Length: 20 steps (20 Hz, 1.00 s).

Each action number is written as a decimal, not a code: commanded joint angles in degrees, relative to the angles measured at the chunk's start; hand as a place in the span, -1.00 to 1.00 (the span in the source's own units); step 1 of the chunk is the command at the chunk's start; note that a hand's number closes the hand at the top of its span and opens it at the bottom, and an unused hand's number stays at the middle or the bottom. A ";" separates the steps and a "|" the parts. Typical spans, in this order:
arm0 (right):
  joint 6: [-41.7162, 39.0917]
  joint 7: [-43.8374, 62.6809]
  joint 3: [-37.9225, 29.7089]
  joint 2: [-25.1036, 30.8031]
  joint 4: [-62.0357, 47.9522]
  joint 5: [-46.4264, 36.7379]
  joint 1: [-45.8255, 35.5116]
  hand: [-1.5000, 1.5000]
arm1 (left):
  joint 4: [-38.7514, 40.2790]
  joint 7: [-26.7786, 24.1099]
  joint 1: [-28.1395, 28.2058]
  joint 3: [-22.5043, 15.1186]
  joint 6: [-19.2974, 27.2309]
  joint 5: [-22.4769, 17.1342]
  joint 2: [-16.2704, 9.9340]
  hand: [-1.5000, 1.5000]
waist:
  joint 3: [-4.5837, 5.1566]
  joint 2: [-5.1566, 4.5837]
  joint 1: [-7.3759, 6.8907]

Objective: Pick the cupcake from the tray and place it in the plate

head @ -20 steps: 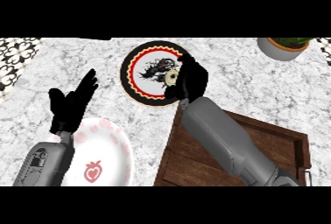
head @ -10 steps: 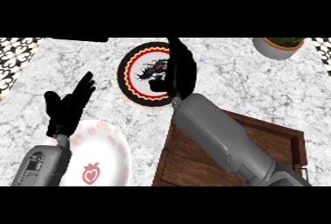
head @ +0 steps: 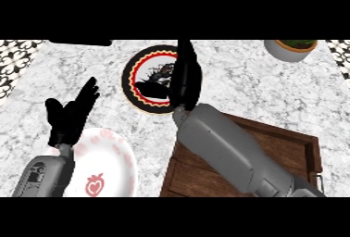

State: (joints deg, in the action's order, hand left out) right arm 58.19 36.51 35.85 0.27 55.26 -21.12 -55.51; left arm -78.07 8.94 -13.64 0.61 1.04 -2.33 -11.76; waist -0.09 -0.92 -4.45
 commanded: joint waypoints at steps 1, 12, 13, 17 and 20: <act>3.20 -4.80 -0.04 -0.26 5.58 10.99 4.73 -1.00 | -1.88 0.21 2.58 -0.26 1.58 0.86 0.72 0.00 | -0.03 0.13 0.74; -1.96 -33.40 -2.90 -0.27 -2.92 27.93 7.79 -1.00 | -1.08 0.15 1.72 2.51 -0.89 -0.35 -0.71 0.00 | 0.06 0.53 2.85; -0.58 -29.83 -1.41 -0.27 -0.01 25.63 7.90 -1.00 | -1.74 0.60 2.67 2.76 -0.13 0.12 -0.34 0.00 | 0.08 0.80 3.53; -2.67 -37.53 -4.17 -0.27 -3.10 27.09 11.77 -1.00 | -2.31 -0.91 5.40 3.54 -1.78 0.21 -1.46 0.00 | 0.08 0.81 3.62; -3.96 -36.92 -5.34 -0.27 -0.20 23.57 16.00 -1.00 | -6.47 1.26 7.54 3.89 -3.30 -1.56 -1.55 0.00 | 0.08 0.97 4.01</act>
State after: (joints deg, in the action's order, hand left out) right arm 54.65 1.57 30.48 0.02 53.77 3.62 -43.63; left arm -80.84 8.98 -8.94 3.70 -0.05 -2.31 -12.39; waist -0.01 -0.12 -0.76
